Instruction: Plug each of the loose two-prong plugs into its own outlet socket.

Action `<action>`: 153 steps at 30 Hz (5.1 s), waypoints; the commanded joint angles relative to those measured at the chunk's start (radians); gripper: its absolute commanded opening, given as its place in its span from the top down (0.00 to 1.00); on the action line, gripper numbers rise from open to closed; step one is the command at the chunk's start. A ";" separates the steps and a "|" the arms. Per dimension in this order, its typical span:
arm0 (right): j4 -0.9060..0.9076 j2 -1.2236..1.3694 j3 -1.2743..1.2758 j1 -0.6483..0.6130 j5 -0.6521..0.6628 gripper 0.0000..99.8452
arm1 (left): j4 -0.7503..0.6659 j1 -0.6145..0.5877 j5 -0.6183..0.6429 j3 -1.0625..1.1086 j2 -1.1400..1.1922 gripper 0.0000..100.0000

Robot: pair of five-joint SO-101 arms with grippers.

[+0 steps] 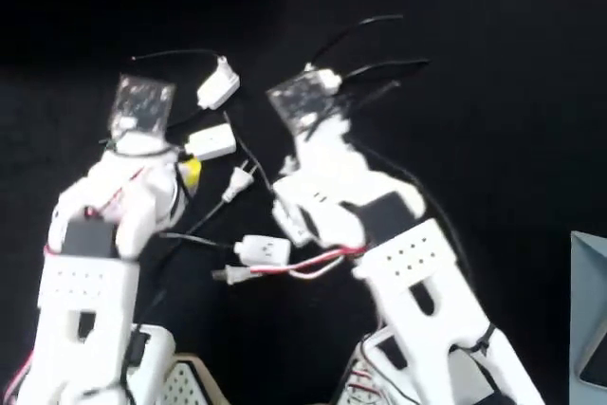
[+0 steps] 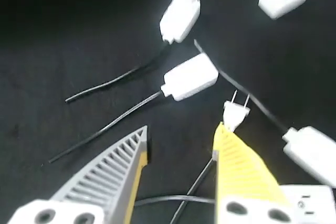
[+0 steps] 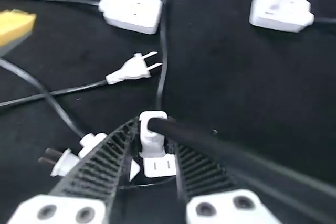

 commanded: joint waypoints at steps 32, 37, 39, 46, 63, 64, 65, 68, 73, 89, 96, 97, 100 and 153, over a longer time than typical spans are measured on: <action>-0.017 -0.016 -0.005 0.054 0.003 0.99 | -0.009 0.025 -0.463 -1.116 1.484 0.79; -0.017 -0.016 -0.005 0.054 0.003 0.99 | -0.008 -0.015 -0.459 -1.153 1.513 0.83; -0.017 -0.016 -0.005 0.054 0.003 0.99 | -0.006 -0.013 -0.459 -1.156 1.513 0.90; -0.017 -0.016 -0.005 0.054 0.003 0.99 | 0.216 0.022 -0.460 -1.175 1.444 0.96; -0.037 -0.016 0.019 0.052 0.003 0.99 | 0.328 0.030 -0.321 -0.779 1.056 0.76; -0.037 -0.016 0.022 0.052 0.003 0.99 | 0.321 0.018 -0.298 -0.777 1.040 0.73; -0.037 -0.016 0.024 0.052 0.003 0.99 | 0.315 0.007 -0.288 -0.774 1.023 0.72; -0.037 -0.016 0.024 0.052 0.003 0.99 | 0.327 -0.016 -0.318 -0.773 0.977 0.73; -0.037 -0.016 0.025 0.052 0.003 0.99 | 0.393 -0.013 -0.322 -0.739 0.896 0.73; -0.037 -0.016 0.025 0.052 0.003 0.99 | 0.002 0.039 -0.318 -0.349 0.888 0.74; -0.037 -0.016 0.025 0.052 0.003 0.99 | 0.006 0.042 -0.319 -0.377 0.878 0.79; -0.037 -0.016 0.025 0.052 0.003 0.99 | 0.006 0.042 -0.319 -0.375 0.882 0.79; -0.037 -0.016 0.025 0.052 0.003 0.99 | -0.003 0.048 -0.321 -0.363 0.893 0.79; -0.051 -0.016 0.048 0.011 0.003 0.99 | 0.000 -0.182 -0.226 -0.619 0.974 0.70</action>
